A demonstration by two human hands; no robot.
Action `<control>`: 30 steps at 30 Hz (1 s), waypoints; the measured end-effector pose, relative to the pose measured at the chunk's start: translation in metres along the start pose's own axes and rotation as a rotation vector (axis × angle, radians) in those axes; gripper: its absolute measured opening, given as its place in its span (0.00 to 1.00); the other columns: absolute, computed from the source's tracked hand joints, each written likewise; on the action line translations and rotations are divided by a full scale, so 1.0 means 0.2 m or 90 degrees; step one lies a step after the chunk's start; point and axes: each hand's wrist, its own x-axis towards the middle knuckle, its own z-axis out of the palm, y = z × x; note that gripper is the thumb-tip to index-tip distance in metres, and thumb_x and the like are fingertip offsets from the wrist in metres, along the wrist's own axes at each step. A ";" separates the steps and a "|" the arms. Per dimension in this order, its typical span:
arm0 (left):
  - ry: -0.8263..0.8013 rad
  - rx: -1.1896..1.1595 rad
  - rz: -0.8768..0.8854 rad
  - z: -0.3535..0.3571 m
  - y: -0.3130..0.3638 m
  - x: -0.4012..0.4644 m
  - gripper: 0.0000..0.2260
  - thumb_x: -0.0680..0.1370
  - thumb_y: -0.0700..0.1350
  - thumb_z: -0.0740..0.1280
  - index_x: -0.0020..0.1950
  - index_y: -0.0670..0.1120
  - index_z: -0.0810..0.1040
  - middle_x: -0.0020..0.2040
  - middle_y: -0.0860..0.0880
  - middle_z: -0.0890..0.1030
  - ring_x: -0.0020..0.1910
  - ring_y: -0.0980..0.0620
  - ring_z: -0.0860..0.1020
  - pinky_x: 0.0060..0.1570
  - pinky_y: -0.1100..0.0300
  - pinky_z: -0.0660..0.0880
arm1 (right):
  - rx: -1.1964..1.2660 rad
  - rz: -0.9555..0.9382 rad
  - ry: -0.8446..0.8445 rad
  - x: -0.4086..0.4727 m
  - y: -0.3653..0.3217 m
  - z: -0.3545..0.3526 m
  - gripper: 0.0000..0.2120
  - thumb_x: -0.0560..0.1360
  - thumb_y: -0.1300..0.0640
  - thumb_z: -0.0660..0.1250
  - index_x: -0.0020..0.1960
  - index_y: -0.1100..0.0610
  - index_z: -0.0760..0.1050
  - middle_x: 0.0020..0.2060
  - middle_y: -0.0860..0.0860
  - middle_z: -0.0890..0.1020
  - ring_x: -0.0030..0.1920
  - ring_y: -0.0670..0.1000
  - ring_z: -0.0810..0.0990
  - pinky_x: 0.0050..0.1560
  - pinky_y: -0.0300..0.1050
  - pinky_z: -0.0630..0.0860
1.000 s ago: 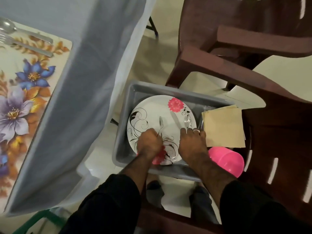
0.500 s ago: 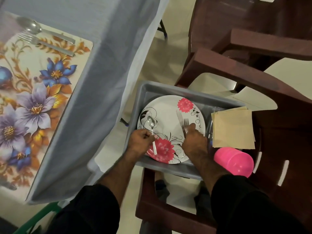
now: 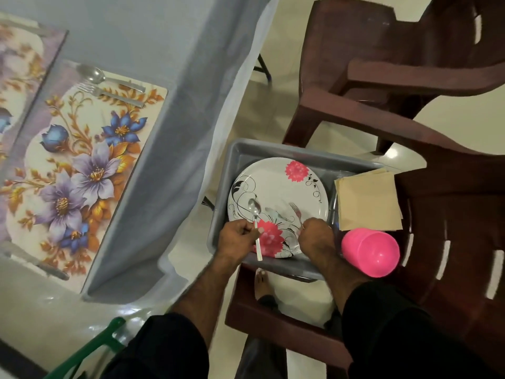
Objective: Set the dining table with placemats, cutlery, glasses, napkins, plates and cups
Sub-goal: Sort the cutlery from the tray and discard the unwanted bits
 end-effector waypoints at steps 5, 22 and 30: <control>0.021 -0.068 -0.007 0.00 0.17 -0.27 0.11 0.79 0.38 0.77 0.40 0.37 0.79 0.33 0.43 0.78 0.33 0.48 0.76 0.34 0.57 0.76 | 0.405 0.086 -0.015 -0.22 0.12 -0.22 0.08 0.79 0.53 0.73 0.44 0.56 0.84 0.39 0.53 0.86 0.41 0.55 0.83 0.37 0.41 0.75; -0.058 -0.376 0.146 0.60 1.20 -1.27 0.10 0.86 0.34 0.63 0.62 0.43 0.81 0.43 0.42 0.85 0.38 0.49 0.83 0.40 0.56 0.80 | 0.738 -0.064 0.143 -1.08 0.68 -1.62 0.11 0.84 0.62 0.59 0.47 0.61 0.77 0.31 0.54 0.75 0.29 0.50 0.70 0.25 0.40 0.64; -0.152 -0.275 0.138 1.02 1.43 -1.35 0.10 0.87 0.36 0.60 0.57 0.43 0.82 0.40 0.46 0.83 0.27 0.56 0.70 0.24 0.64 0.66 | 0.822 0.035 0.210 -1.31 1.15 -1.79 0.12 0.83 0.54 0.67 0.48 0.61 0.82 0.31 0.49 0.74 0.29 0.46 0.69 0.26 0.38 0.64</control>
